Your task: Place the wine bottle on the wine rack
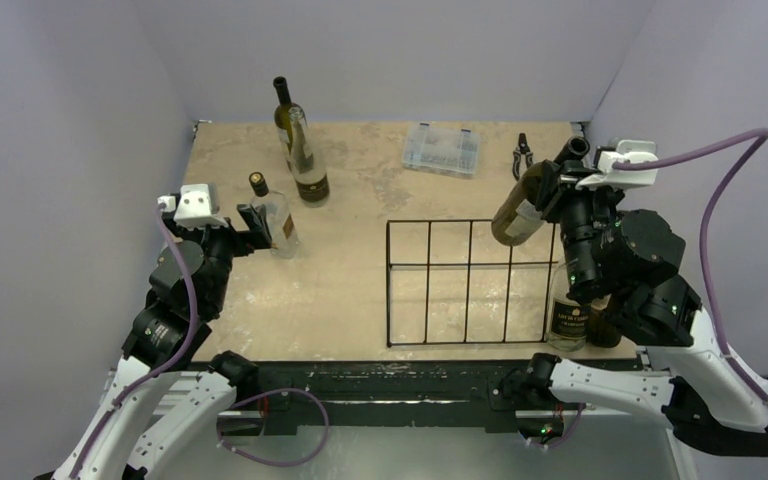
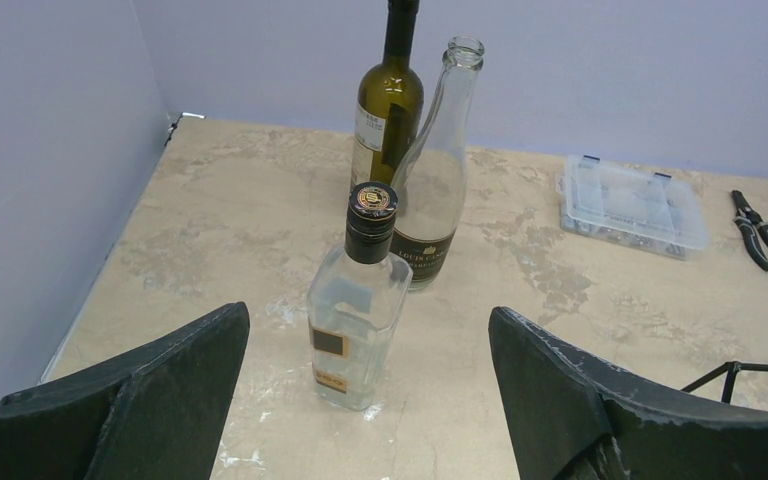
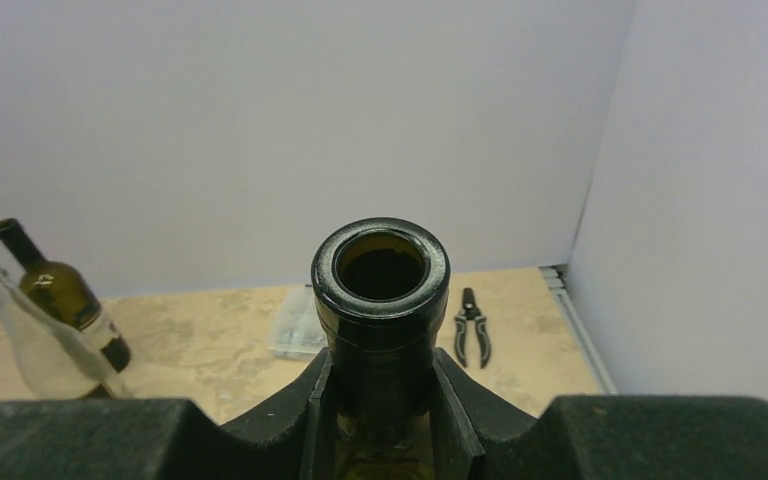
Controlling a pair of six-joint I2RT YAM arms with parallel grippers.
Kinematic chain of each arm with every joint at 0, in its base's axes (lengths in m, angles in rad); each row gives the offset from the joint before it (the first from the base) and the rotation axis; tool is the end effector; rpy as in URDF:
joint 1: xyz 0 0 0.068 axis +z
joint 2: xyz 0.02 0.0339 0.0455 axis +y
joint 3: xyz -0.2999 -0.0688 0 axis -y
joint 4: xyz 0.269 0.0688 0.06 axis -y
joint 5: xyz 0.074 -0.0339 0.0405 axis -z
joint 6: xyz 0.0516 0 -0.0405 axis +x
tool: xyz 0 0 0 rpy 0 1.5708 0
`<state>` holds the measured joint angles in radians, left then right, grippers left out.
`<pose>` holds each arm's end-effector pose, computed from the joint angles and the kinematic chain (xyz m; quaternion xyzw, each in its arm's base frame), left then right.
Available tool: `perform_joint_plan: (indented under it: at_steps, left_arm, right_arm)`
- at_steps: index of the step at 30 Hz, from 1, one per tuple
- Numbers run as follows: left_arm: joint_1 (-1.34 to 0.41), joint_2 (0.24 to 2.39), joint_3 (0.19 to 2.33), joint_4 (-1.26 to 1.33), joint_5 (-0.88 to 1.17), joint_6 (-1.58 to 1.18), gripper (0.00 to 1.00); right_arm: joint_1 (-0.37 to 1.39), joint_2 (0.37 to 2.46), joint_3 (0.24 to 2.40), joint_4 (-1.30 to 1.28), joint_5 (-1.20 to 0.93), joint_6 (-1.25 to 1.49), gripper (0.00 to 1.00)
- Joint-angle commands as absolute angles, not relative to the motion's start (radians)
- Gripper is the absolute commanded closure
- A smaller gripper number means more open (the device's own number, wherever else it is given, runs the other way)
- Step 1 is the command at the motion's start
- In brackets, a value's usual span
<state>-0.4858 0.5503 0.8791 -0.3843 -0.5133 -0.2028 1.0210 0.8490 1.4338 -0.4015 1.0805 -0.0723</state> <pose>0.1165 -0.0329 0.4074 -0.0736 0.7202 -0.0508 0.6879 0.0961 0.0697 0.5551 0.0528 0.6740 0.0086 0.7368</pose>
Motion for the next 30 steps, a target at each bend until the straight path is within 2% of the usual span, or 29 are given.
perform_joint_plan:
  at_steps: [1, 8, 15, 18, 24, 30]
  left_arm:
    - [-0.491, 0.555, 0.915, -0.368, -0.502, -0.22, 0.1]
    - [-0.491, 0.557, 0.915, -0.368, -0.503, -0.22, 0.11]
    - [-0.491, 0.557, 0.914, -0.37, -0.503, -0.22, 0.1]
    - [-0.491, 0.56, 0.913, -0.37, -0.505, -0.219, 0.11]
    - [-0.491, 0.565, 0.915, -0.37, -0.509, -0.216, 0.11]
    - [-0.491, 0.576, 0.916, -0.37, -0.5, -0.218, 0.11]
  right_arm:
    - [1.025, 0.829, 1.4, -0.224, 1.17, -0.184, 1.0]
    - [1.022, 0.857, 1.342, -0.123, 1.302, -0.33, 1.0]
    - [0.982, 0.814, 1.235, -0.012, 1.287, -0.377, 1.0]
    - [0.932, 0.832, 1.23, -0.06, 1.245, -0.335, 1.0]
    - [0.719, 0.898, 1.274, -0.292, 1.058, -0.113, 1.0]
    - [0.682, 0.925, 1.273, -0.367, 1.002, -0.015, 1.0]
